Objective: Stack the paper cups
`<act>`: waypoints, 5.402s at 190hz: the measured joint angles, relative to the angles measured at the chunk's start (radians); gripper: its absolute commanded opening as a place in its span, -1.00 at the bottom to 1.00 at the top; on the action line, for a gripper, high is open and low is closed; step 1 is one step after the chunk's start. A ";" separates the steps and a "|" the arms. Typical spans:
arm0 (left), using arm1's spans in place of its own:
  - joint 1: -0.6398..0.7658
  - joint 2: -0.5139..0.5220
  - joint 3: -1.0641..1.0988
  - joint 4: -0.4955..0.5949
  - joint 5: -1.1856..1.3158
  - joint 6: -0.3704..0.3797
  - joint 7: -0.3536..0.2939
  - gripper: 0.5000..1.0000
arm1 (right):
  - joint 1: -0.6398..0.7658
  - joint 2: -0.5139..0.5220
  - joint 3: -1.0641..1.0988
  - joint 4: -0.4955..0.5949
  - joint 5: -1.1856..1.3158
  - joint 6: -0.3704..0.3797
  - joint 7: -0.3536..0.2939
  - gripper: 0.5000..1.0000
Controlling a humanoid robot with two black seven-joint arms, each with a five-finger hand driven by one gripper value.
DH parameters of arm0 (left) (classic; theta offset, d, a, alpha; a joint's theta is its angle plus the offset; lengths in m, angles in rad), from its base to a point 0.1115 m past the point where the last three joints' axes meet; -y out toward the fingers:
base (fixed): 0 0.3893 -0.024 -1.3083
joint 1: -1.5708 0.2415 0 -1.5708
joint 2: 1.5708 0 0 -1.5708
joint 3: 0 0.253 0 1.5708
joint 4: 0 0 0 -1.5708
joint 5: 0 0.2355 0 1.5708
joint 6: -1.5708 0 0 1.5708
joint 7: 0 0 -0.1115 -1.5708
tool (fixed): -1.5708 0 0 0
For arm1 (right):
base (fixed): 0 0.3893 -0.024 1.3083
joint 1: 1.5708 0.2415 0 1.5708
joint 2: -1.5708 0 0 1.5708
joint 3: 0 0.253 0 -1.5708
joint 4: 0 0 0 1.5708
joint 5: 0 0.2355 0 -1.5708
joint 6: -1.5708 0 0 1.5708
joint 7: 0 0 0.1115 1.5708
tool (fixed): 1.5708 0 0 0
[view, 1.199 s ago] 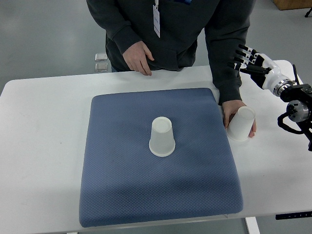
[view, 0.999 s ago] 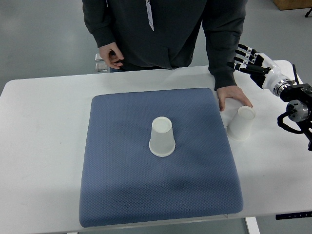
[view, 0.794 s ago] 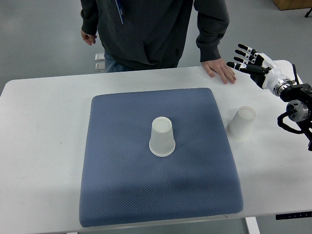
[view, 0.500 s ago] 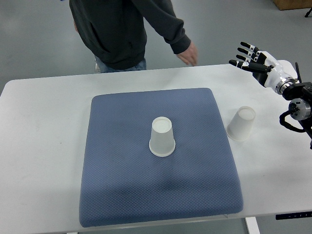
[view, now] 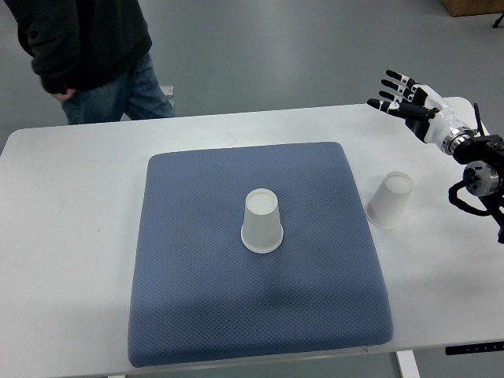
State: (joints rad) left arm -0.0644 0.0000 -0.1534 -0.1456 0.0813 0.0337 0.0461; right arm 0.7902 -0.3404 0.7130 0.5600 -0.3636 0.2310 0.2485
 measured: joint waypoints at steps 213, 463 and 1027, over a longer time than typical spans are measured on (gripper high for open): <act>0.000 0.000 0.000 0.000 0.000 0.000 0.000 1.00 | -0.054 -0.253 -0.057 0.259 -0.675 0.152 0.214 0.71; 0.000 0.000 0.000 0.000 0.000 0.000 0.000 1.00 | -0.051 -0.352 -0.283 0.302 -1.238 -0.093 0.311 0.60; 0.000 0.000 0.000 0.000 0.000 0.000 0.000 1.00 | 0.346 -0.204 -0.311 0.697 -1.190 0.206 0.215 -0.63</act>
State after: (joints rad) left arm -0.0644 0.0000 -0.1534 -0.1457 0.0813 0.0338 0.0462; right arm 1.1364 -0.5448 0.4018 1.2569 -1.5535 0.4372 0.4636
